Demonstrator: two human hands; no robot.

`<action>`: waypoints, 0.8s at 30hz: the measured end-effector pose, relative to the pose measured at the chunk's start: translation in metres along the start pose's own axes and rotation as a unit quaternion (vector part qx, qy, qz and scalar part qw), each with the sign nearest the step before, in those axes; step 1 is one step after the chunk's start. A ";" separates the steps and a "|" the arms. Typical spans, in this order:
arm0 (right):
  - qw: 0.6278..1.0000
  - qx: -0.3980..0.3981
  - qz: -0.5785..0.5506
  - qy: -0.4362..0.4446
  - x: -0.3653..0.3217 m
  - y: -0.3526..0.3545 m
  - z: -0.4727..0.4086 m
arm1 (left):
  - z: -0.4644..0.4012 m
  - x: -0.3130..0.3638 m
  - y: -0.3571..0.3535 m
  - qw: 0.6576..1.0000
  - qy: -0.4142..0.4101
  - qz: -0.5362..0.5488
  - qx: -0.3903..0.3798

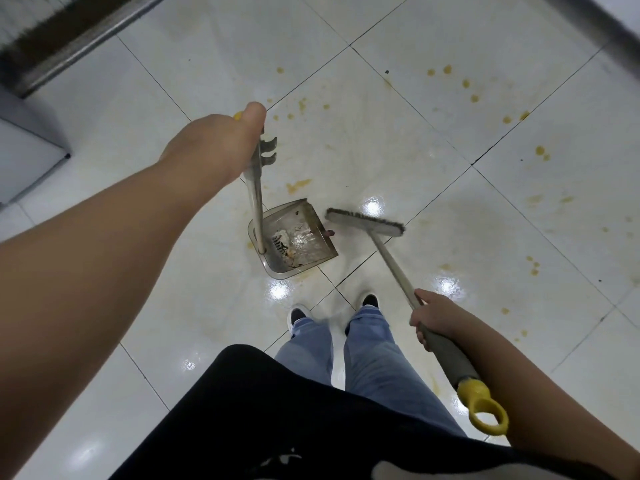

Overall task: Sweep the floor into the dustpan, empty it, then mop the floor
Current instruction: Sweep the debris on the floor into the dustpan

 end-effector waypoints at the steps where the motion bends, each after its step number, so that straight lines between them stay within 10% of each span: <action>1: 1.000 0.008 0.016 -0.003 0.002 0.003 -0.002 | 0.001 -0.001 0.000 1.000 -0.003 0.002 0.002; 14: 0.946 -0.021 0.322 0.025 0.005 -0.014 -0.010 | 0.005 0.008 -0.004 1.000 -0.017 0.005 -0.004; 24: 0.979 0.035 0.198 -0.003 0.007 0.032 -0.011 | 0.002 0.017 0.000 1.000 -0.012 0.002 -0.011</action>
Point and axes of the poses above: each hand's wrist, its own z-axis away from the middle knuckle, its own y-axis out of the back of the hand, x = y × z, the point moved 3 cm from there along -z, towards the middle knuckle, and after that the axes turned 9 degrees about z, right-handed, at the moved point
